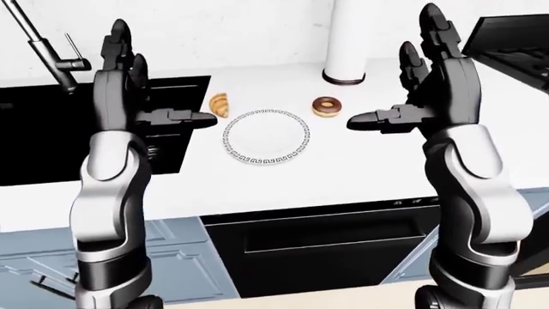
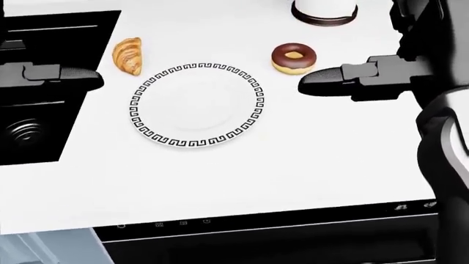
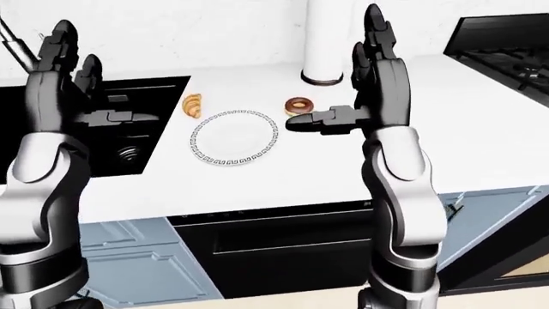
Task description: Place the pastries on the plates.
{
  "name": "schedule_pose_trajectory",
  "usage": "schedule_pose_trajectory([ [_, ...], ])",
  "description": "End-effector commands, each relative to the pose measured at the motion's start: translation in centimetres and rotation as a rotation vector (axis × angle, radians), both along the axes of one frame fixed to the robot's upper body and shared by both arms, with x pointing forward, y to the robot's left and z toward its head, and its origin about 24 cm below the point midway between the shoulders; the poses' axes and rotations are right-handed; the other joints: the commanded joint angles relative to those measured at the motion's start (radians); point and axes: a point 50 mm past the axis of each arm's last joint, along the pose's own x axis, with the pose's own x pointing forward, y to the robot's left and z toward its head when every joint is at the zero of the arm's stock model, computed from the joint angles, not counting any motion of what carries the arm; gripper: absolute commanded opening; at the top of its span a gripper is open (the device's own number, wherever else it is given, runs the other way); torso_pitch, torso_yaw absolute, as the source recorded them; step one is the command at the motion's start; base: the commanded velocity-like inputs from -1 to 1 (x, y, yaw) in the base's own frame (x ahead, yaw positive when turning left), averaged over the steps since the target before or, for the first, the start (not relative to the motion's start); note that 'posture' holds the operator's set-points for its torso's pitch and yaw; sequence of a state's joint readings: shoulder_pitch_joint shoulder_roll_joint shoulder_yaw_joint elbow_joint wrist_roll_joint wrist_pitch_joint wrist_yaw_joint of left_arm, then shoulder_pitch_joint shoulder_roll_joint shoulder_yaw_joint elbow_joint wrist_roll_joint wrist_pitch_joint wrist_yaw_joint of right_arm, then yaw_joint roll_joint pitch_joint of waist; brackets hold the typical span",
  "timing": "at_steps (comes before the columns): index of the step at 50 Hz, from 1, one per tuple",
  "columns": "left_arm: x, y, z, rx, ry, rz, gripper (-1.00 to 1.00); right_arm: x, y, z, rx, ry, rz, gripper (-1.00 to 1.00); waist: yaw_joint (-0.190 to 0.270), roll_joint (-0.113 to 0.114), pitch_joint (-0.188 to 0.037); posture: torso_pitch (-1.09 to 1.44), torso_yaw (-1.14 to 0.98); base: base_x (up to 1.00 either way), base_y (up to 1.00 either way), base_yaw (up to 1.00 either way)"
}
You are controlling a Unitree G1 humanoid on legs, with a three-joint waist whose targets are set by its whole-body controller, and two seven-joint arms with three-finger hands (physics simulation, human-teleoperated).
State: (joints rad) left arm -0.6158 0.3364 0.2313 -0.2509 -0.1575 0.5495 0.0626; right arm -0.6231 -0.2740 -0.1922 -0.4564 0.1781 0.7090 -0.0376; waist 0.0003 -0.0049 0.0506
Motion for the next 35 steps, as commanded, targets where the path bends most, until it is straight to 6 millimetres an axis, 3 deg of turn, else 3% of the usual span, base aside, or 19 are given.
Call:
schedule_pose_trajectory([
  [1, -0.53, 0.09, 1.81, 0.013, -0.089, 0.01, 1.0, -0.57, 0.3, 1.42, -0.007, -0.08, 0.014, 1.0, 0.002, -0.004, -0.019, 0.0, 0.0, 0.24, 0.0, 0.0],
  [4, -0.54, 0.05, 1.8, 0.015, -0.089, 0.01, 1.0, -0.63, 0.23, 1.31, -0.013, -0.081, 0.009, 1.0, -0.007, 0.021, -0.019, 0.0, 0.0, 0.15, 0.0, 0.0],
  [5, -0.55, 0.05, 1.81, 0.016, -0.089, 0.01, 1.0, -0.66, 0.21, 1.38, -0.005, -0.087, 0.009, 1.0, -0.01, 0.027, -0.034, 0.0, 0.0, 0.0, 0.0, 0.0],
  [6, -0.52, 0.05, 1.79, 0.016, -0.088, 0.01, 1.0, -0.65, 0.15, 1.34, -0.011, -0.083, 0.005, 1.0, -0.014, 0.046, -0.042, 0.0, 0.0, 0.0, 0.0, 0.0],
  [7, -0.5, 0.06, 1.77, 0.016, -0.087, 0.011, 1.0, -0.65, 0.12, 1.33, -0.005, -0.083, 0.005, 1.0, -0.023, 0.037, -0.044, 0.0, 0.0, 0.0, 0.0, 0.0],
  [8, -0.51, 0.03, 1.76, 0.017, -0.088, 0.009, 1.0, -0.64, 0.03, 1.25, -0.013, -0.077, -0.006, 1.0, -0.017, 0.028, -0.03, 0.0, 0.0, 0.0, 0.0, 0.0],
  [11, -0.44, 0.05, 1.64, 0.017, -0.086, 0.009, 1.0, -0.7, 0.1, 1.12, -0.039, -0.067, -0.009, 1.0, -0.014, 0.049, -0.021, 0.0, 0.0, 0.0, 0.0, 0.0],
  [12, -0.43, 0.07, 1.66, 0.015, -0.086, 0.009, 1.0, -0.73, 0.1, 1.16, -0.044, -0.067, -0.009, 1.0, -0.012, 0.051, -0.022, 0.0, 0.0, 0.0, 0.0, 0.0],
  [13, -0.38, 0.09, 1.59, 0.016, -0.086, 0.01, 1.0, -0.75, 0.11, 1.23, -0.046, -0.07, -0.008, 1.0, -0.013, 0.052, -0.039, 0.0, 0.0, 0.0, 0.06, 0.0],
  [19, -0.25, 0.03, 1.61, 0.018, -0.087, 0.01, 1.0, -0.98, 0.01, 1.45, -0.04, -0.075, -0.012, 1.0, 0.002, -0.002, -0.031, 0.0, 0.0, 0.0, 0.12, 0.0],
  [20, -0.2, 0.0, 1.71, 0.017, -0.087, 0.008, 1.0, -0.98, -0.01, 1.55, -0.029, -0.083, -0.01, 1.0, 0.009, -0.027, -0.025, 0.0, 0.0, 0.0, 0.0, 0.0],
  [21, -0.16, -0.04, 1.78, 0.016, -0.089, 0.008, 1.0, -0.96, -0.12, 1.66, -0.019, -0.084, -0.016, 1.0, 0.018, -0.038, -0.031, 0.0, 0.0, 0.0, 0.0, 0.0],
  [23, -0.13, -0.07, 1.8, 0.017, -0.088, 0.007, 1.0, -1.06, -0.06, 1.78, -0.024, -0.092, -0.013, 1.0, 0.023, -0.02, -0.027, 0.0, 0.0, 0.0, 0.0, 0.0],
  [28, -0.09, -0.01, 1.82, 0.025, -0.084, 0.007, 1.0, -1.05, -0.01, 1.64, -0.028, -0.088, -0.011, 1.0, 0.014, 0.005, -0.041, 0.0, 0.0, 0.0, 0.0, 0.0],
  [35, -0.25, 0.15, 1.75, 0.028, -0.079, 0.01, 1.0, -0.63, -0.04, 1.94, -0.061, -0.053, -0.021, 1.0, 0.003, 0.01, -0.044, 0.0, 0.0, 0.0, 0.0, 0.0],
])
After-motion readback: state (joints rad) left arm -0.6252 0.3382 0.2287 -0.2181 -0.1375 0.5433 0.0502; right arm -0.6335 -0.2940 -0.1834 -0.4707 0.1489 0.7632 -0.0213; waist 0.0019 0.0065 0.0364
